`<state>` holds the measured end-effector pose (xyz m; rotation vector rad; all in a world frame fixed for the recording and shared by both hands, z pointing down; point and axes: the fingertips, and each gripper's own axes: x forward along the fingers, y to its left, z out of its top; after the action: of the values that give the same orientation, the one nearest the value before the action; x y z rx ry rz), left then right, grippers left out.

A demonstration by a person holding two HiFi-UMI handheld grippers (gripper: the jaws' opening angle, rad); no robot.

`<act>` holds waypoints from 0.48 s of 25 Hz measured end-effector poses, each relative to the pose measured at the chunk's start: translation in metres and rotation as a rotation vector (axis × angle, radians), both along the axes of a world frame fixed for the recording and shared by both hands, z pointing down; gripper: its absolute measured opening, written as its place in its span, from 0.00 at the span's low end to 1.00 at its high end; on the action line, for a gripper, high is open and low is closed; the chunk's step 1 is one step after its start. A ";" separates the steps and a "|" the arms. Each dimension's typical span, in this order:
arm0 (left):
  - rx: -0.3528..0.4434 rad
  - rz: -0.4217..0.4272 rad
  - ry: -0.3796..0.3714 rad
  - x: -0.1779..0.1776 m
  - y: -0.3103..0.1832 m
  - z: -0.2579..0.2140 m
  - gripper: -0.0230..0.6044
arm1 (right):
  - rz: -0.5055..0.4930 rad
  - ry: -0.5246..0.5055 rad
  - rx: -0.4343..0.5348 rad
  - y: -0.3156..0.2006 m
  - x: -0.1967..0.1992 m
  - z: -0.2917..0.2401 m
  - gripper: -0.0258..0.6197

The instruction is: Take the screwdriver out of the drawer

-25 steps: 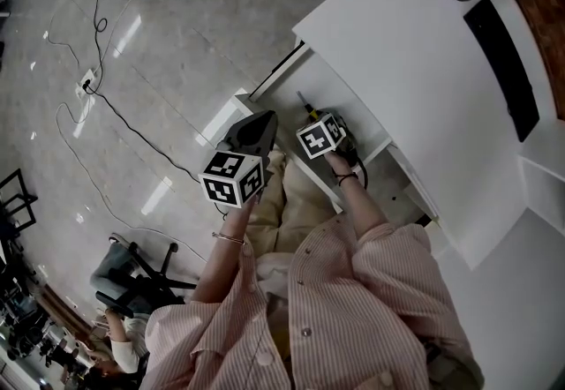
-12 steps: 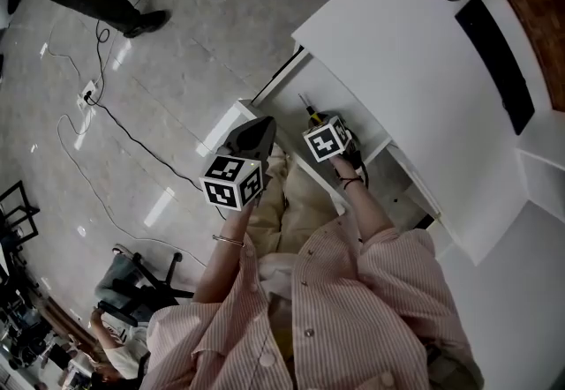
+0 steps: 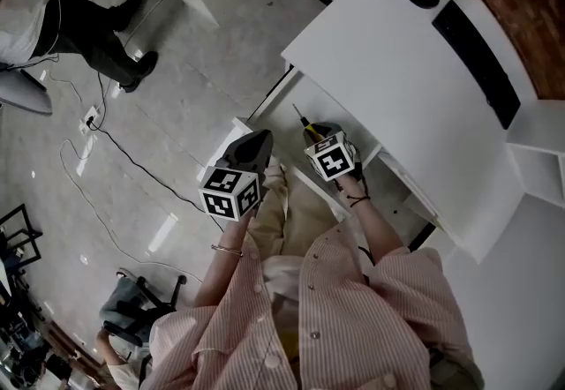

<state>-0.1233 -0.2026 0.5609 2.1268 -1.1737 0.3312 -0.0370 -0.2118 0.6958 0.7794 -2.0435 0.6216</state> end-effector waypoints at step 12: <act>0.116 -0.006 0.008 -0.011 -0.010 -0.044 0.04 | 0.011 -0.189 0.129 -0.005 -0.006 -0.089 0.16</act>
<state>-0.1346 -0.2128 0.5166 2.2213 -1.2208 0.2580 -0.0428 -0.2168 0.6073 0.8333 -2.2719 0.5930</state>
